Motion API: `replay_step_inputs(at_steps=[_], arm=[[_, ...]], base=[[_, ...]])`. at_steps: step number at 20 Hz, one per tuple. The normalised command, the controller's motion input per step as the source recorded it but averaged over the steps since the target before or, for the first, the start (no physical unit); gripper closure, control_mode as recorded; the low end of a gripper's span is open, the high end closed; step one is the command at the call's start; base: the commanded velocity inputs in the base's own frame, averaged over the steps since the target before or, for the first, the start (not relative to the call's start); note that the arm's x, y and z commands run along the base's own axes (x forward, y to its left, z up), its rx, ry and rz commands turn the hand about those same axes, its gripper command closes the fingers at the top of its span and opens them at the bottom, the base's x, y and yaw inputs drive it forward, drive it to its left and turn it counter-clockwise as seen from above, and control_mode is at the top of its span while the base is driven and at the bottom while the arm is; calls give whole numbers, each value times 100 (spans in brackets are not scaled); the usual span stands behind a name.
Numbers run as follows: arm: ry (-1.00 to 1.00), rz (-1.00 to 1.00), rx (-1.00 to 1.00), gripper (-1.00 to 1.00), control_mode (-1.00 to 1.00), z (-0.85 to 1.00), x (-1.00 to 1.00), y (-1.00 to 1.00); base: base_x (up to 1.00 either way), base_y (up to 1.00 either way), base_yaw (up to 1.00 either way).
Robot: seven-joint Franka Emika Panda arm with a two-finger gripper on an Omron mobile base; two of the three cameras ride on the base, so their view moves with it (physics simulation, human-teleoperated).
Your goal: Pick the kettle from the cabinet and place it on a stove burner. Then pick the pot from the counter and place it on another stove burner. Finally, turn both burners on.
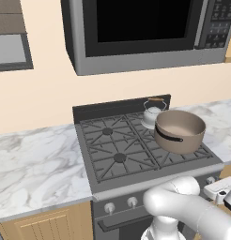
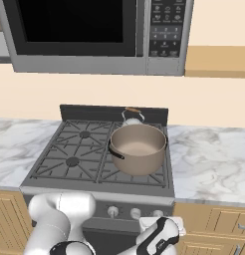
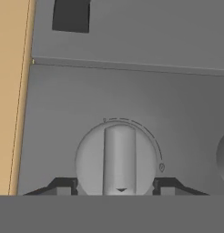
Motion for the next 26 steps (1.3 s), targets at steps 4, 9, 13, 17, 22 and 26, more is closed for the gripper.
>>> replay_step_inputs(at_steps=[4,9,13,17,22,26], arm=[[0,0,-2,100,-100,0,0,0],[-4,0,-21,100,-100,-2,-6,0],[-6,0,-26,100,-100,-7,-7,0],[-5,0,-25,100,-100,-13,-7,0],[-6,0,-25,100,-100,-15,-7,0],[-7,0,-26,100,-100,-15,-6,0]], base=[[0,0,0],[0,0,0],[0,0,0],[0,0,0],[0,0,0],[0,0,0]])
